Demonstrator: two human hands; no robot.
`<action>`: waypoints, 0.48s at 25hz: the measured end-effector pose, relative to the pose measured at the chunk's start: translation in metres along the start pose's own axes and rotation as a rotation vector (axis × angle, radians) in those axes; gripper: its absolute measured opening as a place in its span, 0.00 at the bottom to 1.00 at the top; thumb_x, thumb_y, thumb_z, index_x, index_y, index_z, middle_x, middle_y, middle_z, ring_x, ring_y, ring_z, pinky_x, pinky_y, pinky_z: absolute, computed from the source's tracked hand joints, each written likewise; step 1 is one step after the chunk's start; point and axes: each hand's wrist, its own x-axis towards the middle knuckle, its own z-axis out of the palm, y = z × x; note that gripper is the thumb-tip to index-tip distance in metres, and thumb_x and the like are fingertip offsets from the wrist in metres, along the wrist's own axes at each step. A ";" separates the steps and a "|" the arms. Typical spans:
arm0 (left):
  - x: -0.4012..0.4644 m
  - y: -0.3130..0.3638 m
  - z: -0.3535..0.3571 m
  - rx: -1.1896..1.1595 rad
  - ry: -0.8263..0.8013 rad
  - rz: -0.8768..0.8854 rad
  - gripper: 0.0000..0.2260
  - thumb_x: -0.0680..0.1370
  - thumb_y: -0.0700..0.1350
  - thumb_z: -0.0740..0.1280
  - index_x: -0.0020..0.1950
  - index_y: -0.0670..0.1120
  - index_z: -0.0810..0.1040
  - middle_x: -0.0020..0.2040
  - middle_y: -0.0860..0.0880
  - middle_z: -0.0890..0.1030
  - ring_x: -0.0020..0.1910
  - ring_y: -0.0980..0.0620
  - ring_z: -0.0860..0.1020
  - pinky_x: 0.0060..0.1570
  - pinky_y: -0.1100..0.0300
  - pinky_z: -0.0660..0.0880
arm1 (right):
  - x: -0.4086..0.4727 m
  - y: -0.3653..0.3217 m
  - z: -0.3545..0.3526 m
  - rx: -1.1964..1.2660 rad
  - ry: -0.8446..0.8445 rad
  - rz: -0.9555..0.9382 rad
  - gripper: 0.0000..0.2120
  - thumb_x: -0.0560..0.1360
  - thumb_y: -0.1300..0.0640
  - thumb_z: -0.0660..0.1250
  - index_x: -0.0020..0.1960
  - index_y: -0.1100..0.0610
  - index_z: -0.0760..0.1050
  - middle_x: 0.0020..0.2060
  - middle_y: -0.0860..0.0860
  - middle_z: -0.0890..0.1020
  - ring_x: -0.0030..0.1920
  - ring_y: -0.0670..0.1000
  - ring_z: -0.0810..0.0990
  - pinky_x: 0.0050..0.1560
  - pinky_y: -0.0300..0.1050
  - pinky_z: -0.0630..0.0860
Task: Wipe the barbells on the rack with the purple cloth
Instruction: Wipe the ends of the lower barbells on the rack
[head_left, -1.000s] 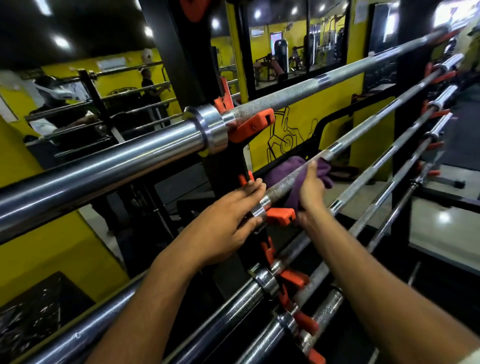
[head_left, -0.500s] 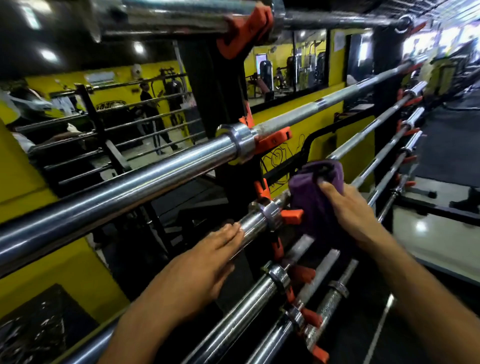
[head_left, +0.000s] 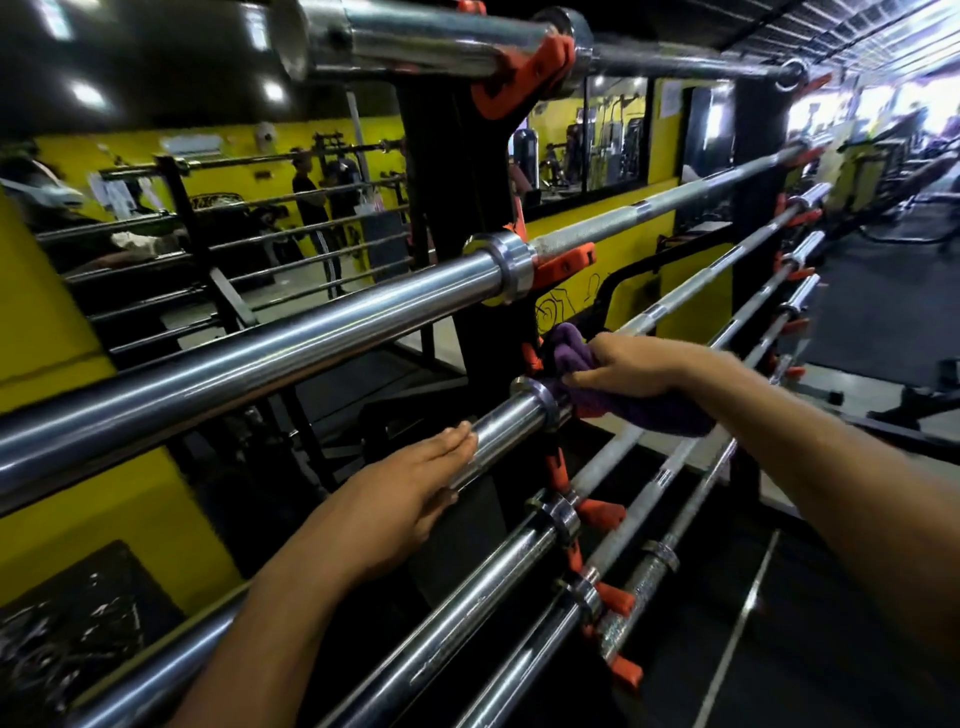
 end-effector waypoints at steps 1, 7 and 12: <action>0.000 -0.001 0.001 -0.002 0.003 0.010 0.28 0.84 0.48 0.60 0.80 0.61 0.51 0.77 0.68 0.46 0.72 0.72 0.46 0.60 0.83 0.42 | 0.002 -0.005 -0.010 -0.060 -0.066 0.027 0.20 0.80 0.43 0.65 0.38 0.57 0.71 0.39 0.56 0.78 0.39 0.56 0.76 0.38 0.48 0.70; 0.001 -0.007 0.000 -0.053 0.020 0.032 0.27 0.85 0.48 0.60 0.81 0.58 0.53 0.76 0.67 0.47 0.73 0.71 0.47 0.71 0.75 0.48 | -0.010 -0.026 -0.005 -0.063 0.488 -0.060 0.14 0.81 0.47 0.63 0.55 0.58 0.74 0.49 0.58 0.76 0.52 0.61 0.77 0.51 0.52 0.73; 0.005 -0.009 0.007 -0.035 0.031 0.031 0.28 0.84 0.47 0.61 0.81 0.57 0.54 0.80 0.63 0.50 0.78 0.65 0.52 0.74 0.70 0.52 | 0.002 -0.047 0.097 -0.150 0.555 -0.267 0.28 0.79 0.38 0.54 0.68 0.56 0.72 0.65 0.55 0.73 0.62 0.58 0.72 0.64 0.55 0.70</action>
